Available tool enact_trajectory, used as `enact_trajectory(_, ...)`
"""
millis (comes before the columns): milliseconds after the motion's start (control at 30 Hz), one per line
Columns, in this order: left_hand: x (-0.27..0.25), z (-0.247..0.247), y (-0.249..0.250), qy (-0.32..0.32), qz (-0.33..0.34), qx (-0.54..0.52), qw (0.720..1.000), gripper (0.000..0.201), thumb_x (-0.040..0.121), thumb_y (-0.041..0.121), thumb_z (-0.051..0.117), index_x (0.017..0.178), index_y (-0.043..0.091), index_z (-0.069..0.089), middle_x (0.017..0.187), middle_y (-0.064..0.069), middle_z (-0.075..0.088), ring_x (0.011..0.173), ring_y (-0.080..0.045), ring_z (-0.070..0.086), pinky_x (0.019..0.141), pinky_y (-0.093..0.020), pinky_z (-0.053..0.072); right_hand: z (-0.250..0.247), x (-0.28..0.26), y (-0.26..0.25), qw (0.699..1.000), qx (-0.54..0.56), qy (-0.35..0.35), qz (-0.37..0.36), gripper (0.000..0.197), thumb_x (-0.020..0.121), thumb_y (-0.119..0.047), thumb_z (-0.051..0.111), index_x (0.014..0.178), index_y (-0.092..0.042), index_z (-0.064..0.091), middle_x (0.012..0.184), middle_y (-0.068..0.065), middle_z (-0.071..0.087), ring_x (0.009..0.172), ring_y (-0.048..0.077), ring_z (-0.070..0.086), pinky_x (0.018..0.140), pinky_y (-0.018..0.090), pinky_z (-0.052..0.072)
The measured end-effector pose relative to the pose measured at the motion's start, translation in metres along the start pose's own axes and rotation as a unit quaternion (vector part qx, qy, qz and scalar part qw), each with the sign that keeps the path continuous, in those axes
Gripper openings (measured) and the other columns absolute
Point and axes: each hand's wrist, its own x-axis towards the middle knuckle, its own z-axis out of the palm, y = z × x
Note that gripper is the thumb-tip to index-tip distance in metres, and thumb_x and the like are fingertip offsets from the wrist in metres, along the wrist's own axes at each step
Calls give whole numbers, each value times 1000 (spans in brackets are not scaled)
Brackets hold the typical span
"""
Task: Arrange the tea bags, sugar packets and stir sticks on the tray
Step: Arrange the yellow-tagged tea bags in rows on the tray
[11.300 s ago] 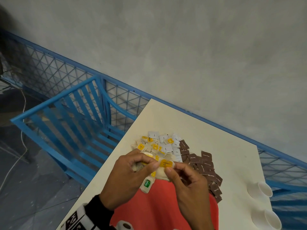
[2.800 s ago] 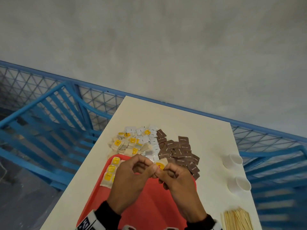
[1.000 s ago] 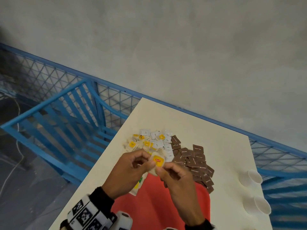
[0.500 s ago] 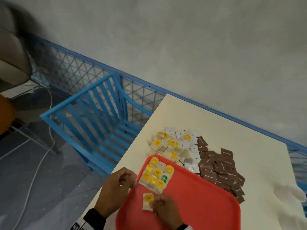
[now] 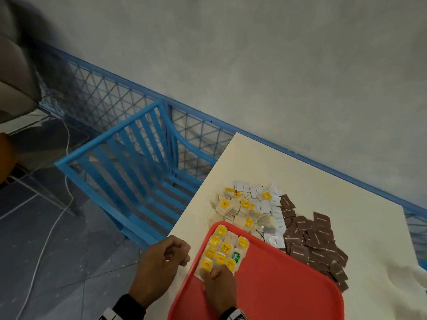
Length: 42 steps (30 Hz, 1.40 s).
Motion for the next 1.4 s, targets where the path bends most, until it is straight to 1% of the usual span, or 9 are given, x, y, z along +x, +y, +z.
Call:
enact_trajectory(200, 7, 1, 1, -27, 31, 30, 999, 19, 96, 13, 62, 79, 18, 66, 71, 8, 71, 70, -8, 68, 63, -13, 52, -6, 0, -5, 994, -88, -40, -50, 23, 80, -40, 65, 70, -23, 55, 81, -8, 66, 82, 11, 62, 73, 25, 45)
enact_trajectory(333, 14, 2, 8, -69, 41, 55, 995, 21, 95, 22, 65, 75, 16, 66, 59, -3, 68, 53, -11, 63, 57, -17, 50, -31, -2, -1, 989, -88, -67, -96, 29, 73, -52, 51, 60, -26, 44, 62, -9, 55, 64, 2, 52, 68, 26, 43)
enact_trajectory(600, 93, 14, 26, -145, 123, 176, 966, 27, 92, 33, 68, 71, 18, 62, 42, 11, 41, 44, -7, 40, 49, -14, 33, -128, 54, -11, 972, -174, -85, -134, 34, 89, -13, 56, 62, -33, 58, 69, -12, 64, 66, -8, 58, 66, 11, 44)
enact_trajectory(733, 155, 22, 29, -105, 100, 256, 956, 24, 95, 34, 64, 84, 12, 65, 60, 11, 50, 55, -3, 46, 55, -15, 34, -158, 100, -26, 978, -193, 19, -80, 22, 90, -19, 58, 69, -23, 62, 76, -7, 68, 74, 11, 63, 74, 30, 53)
enact_trajectory(833, 185, 34, 22, -140, 68, 306, 939, 24, 96, 36, 62, 82, 17, 62, 73, 6, 60, 67, -7, 54, 64, -25, 42, -162, 124, -40, 977, -200, 49, -59, 24, 89, -21, 60, 67, -25, 52, 78, -5, 62, 81, 19, 60, 74, 29, 47)
enact_trajectory(933, 203, 51, 12, -164, 40, 332, 928, 23, 96, 35, 61, 79, 19, 59, 75, 6, 62, 73, -12, 57, 68, -27, 44, -152, 140, -54, 978, -190, 49, -67, 8, 87, -29, 63, 89, -22, 60, 102, 0, 60, 96, 23, 61, 84, 34, 49)
enact_trajectory(1067, 213, 74, 5, -130, 19, 312, 941, 24, 94, 30, 62, 72, 23, 57, 73, 9, 59, 78, -18, 61, 73, -32, 52, -125, 147, -62, 957, -280, 21, -77, 52, 84, -46, 68, 126, -21, 50, 125, 2, 41, 111, 30, 56, 86, 43, 49)
enact_trajectory(1200, 223, 92, 2, -109, -14, 299, 948, 8, 93, 32, 61, 93, 25, 56, 95, 3, 61, 93, -22, 61, 83, -41, 53, -111, 153, -62, 934, -352, 4, -58, 54, 86, -42, 67, 130, -21, 44, 131, 4, 33, 117, 34, 52, 84, 48, 51)
enact_trajectory(1400, 233, 115, -7, -133, -58, 359, 922, 73, 82, 49, 74, 139, 22, 36, 135, -5, 45, 121, -31, 52, 95, -47, 48, -110, 159, -53, 939, -326, 5, -106, 25, 90, -11, 52, 114, -13, 57, 121, 9, 47, 109, 33, 56, 83, 41, 51)
